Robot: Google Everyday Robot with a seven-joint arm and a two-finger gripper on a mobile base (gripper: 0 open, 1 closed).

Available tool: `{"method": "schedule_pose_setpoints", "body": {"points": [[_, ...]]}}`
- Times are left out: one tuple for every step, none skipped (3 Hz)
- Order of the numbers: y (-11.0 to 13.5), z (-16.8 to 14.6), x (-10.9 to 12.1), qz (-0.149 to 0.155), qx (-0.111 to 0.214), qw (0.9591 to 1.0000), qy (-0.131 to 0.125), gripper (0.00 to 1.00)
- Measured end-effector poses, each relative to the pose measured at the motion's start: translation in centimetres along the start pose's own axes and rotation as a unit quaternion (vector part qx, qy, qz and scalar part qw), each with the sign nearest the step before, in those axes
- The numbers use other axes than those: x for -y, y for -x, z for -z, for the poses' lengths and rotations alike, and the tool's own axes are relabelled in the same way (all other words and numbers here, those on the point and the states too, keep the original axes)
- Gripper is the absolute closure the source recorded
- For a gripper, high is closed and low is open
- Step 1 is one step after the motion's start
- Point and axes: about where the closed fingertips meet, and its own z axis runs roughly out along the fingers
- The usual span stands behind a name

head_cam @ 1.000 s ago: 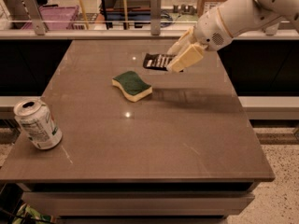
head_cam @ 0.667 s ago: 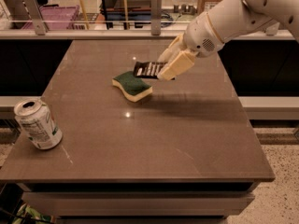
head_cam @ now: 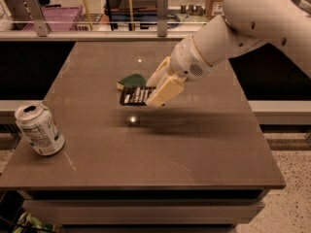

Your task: Move rxbar chocolate near 7up can

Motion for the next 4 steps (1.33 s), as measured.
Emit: {"method": "schedule_pose_setpoints", "body": {"points": [[0.0, -2.7, -2.3, 0.009, -0.001, 0.9999, 0.007, 1.00], [-0.1, -5.7, -4.2, 0.014, 0.003, 0.9999, 0.006, 1.00], [0.3, -8.7, -5.8, 0.016, 0.005, 0.9998, 0.005, 1.00], [1.1, -10.5, -6.7, 0.010, 0.008, 0.9999, 0.004, 1.00]]}}
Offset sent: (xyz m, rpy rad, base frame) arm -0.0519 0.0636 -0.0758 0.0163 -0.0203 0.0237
